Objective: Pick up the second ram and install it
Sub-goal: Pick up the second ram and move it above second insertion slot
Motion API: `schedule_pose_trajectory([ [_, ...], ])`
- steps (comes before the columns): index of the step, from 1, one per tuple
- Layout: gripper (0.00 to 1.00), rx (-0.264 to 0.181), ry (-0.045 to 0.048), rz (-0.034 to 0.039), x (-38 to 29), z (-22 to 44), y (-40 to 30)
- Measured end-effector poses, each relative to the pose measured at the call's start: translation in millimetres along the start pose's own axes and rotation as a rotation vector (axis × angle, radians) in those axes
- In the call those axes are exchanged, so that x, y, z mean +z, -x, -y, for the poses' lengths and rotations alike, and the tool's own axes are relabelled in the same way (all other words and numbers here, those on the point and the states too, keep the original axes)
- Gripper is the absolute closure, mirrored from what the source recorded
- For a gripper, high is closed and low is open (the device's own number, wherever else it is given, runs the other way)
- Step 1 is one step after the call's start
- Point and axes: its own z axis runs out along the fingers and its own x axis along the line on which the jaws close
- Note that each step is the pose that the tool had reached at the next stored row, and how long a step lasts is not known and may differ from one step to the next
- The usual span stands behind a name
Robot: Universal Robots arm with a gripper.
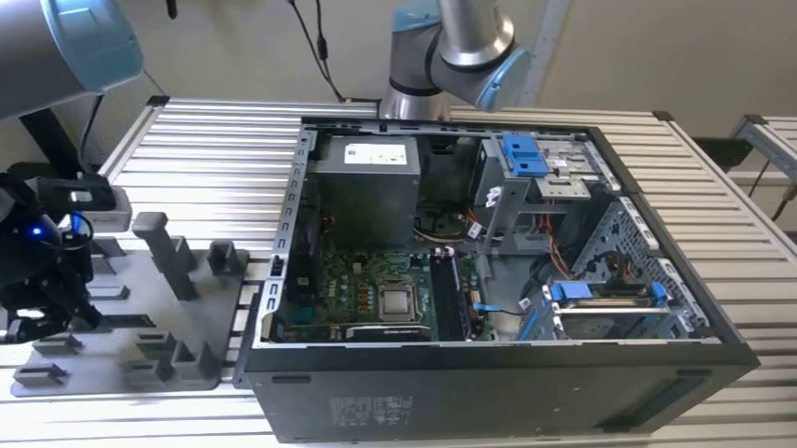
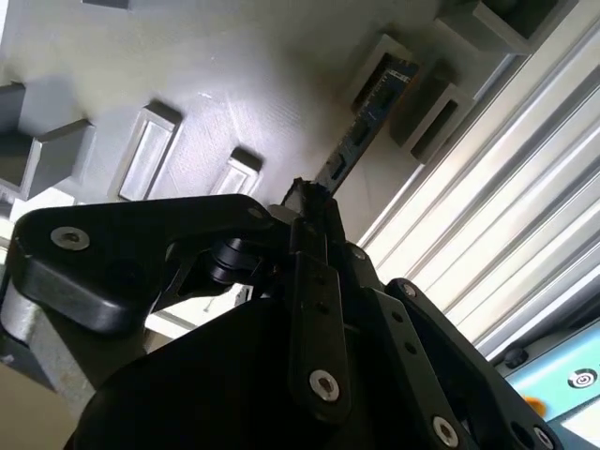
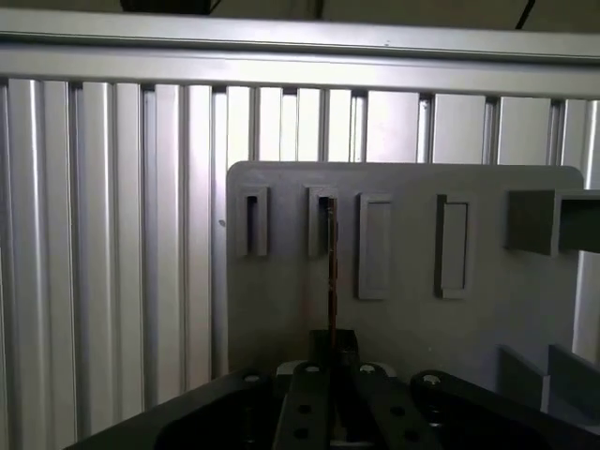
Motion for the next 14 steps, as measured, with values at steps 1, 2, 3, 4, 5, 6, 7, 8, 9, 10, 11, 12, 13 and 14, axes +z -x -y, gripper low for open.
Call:
schedule_pose_trajectory([
  [1, 0.86, 0.0, 0.0, 0.0, -1.0, 0.0, 0.1],
  [2, 0.86, 0.0, 0.0, 0.0, -1.9, 0.0, 0.1],
  [3, 0.86, 0.0, 0.0001, 0.0, -2.9, 0.0, 0.1],
  [4, 0.86, 0.0, 0.0, 0.0, -3.8, 0.0, 0.2],
  [5, 0.86, 0.0, 0.0, 0.0, -4.8, 0.0, 0.2],
  [6, 0.86, 0.0, 0.0, 0.0, -5.6, 0.0, 0.3],
  [7, 0.86, 0.0, 0.0, 0.0, -6.5, 0.0, 0.3],
  [8, 0.86, 0.0, 0.0, 0.0, -7.4, 0.1, 0.4],
  [9, 0.86, 0.0, 0.0, 0.0, -8.3, 0.1, 0.4],
  [10, 0.86, 0.0, -0.0001, 0.0001, -9.2, 0.1, 0.4],
  [11, 0.86, 0.0, 0.0, 0.0, -10.2, 0.1, 0.5],
  [12, 0.86, 0.0, 0.0, 0.0, -11.2, 0.1, 0.5],
  [13, 0.86, 0.0, 0.0, 0.0001, -12.1, 0.1, 0.6],
  [14, 0.86, 0.0, -0.0001, 0.0001, -13.1, 0.1, 0.6],
])
